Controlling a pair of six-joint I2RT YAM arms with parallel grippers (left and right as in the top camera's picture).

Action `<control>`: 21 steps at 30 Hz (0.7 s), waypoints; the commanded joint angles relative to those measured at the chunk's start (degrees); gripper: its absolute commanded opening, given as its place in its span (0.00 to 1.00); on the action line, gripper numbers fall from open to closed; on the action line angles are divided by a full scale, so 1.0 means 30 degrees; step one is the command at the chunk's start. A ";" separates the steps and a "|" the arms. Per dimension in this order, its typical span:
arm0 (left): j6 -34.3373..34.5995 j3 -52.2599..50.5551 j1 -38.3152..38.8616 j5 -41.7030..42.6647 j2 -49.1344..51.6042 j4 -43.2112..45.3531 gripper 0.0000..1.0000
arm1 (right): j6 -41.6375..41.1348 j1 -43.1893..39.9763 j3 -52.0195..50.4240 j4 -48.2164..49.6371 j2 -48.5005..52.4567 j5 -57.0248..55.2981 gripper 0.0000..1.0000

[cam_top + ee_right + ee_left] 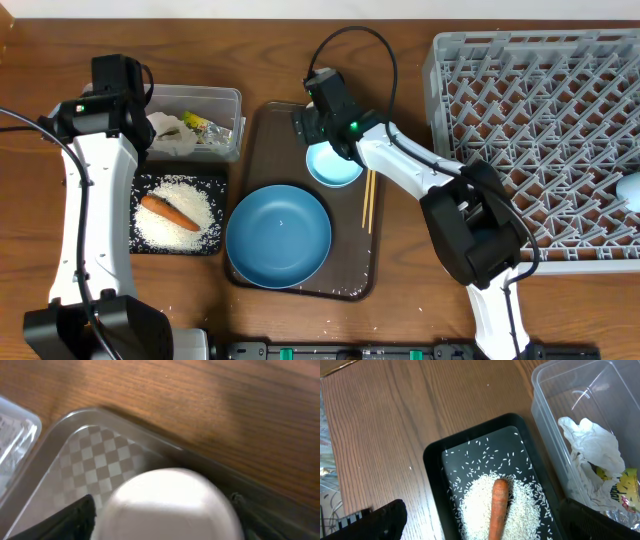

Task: Sort waste into correct bins and load items into the dishwasher rack
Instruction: 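Carry the white cup right and set it in the dish rack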

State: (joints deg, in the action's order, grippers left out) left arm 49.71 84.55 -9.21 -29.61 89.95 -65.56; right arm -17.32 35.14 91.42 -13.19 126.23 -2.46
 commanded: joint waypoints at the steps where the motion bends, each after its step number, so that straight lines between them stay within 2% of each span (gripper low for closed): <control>1: 0.0168 0.0015 -0.0015 -0.0430 0.0058 -0.0058 0.99 | -0.0219 0.0211 0.0153 0.0211 0.0138 -0.0619 0.73; 4: 0.0168 0.0015 -0.0015 -0.0423 0.0058 -0.0058 0.99 | -0.0226 0.0175 0.0291 0.0204 -0.0007 -0.0685 0.58; 6: 0.0168 0.0015 -0.0015 -0.0430 0.0058 -0.0058 0.99 | -0.0219 0.0087 0.0546 0.0044 -0.0291 -0.0685 0.52; 14: 0.0168 0.0015 -0.0015 -0.0423 0.0058 -0.0058 0.98 | -0.0219 -0.1093 0.1763 -0.1268 -0.3395 -0.1515 0.54; 21: 0.0168 0.0015 -0.0015 -0.0430 0.0058 -0.0058 0.98 | -0.0146 -0.4823 0.2382 -0.3497 -0.7694 -0.3191 0.53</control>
State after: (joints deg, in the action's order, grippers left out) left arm 49.71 84.55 -9.21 -29.58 89.95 -65.56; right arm -17.76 26.30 96.53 -22.63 109.71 -8.08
